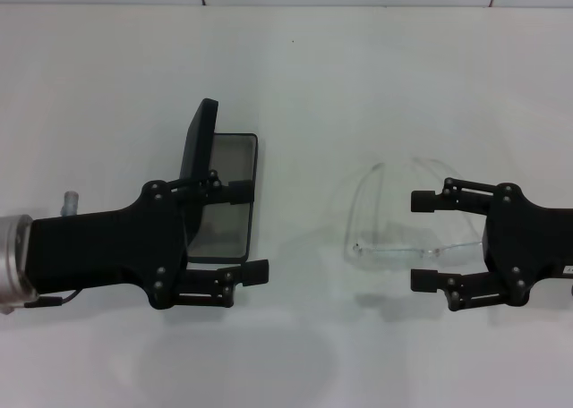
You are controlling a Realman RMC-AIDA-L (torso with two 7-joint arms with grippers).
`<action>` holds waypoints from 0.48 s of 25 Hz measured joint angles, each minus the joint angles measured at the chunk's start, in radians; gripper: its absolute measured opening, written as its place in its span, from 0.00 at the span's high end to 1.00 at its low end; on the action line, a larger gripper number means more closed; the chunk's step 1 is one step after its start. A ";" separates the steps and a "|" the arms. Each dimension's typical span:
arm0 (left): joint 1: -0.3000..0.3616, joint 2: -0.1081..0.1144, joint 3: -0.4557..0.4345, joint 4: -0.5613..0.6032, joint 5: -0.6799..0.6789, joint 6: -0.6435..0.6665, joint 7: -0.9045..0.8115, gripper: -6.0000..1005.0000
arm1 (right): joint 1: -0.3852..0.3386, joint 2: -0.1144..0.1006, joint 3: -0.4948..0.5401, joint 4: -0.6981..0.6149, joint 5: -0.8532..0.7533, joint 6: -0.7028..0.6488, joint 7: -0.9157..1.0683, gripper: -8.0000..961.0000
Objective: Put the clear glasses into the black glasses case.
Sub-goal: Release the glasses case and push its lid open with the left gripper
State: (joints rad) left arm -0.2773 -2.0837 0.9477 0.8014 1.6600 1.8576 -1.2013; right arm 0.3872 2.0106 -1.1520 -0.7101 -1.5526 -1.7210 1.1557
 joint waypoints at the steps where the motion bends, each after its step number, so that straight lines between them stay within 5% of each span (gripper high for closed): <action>1: 0.000 0.000 0.000 0.000 0.000 0.000 0.000 0.11 | -0.001 0.000 0.000 0.000 0.000 0.000 0.000 0.09; 12: 0.000 -0.001 -0.003 -0.001 -0.001 -0.008 0.003 0.11 | -0.009 0.000 0.001 0.001 0.000 0.003 -0.001 0.09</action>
State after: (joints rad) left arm -0.2777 -2.0844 0.9449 0.8007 1.6588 1.8492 -1.1987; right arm 0.3784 2.0110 -1.1505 -0.7095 -1.5524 -1.7180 1.1550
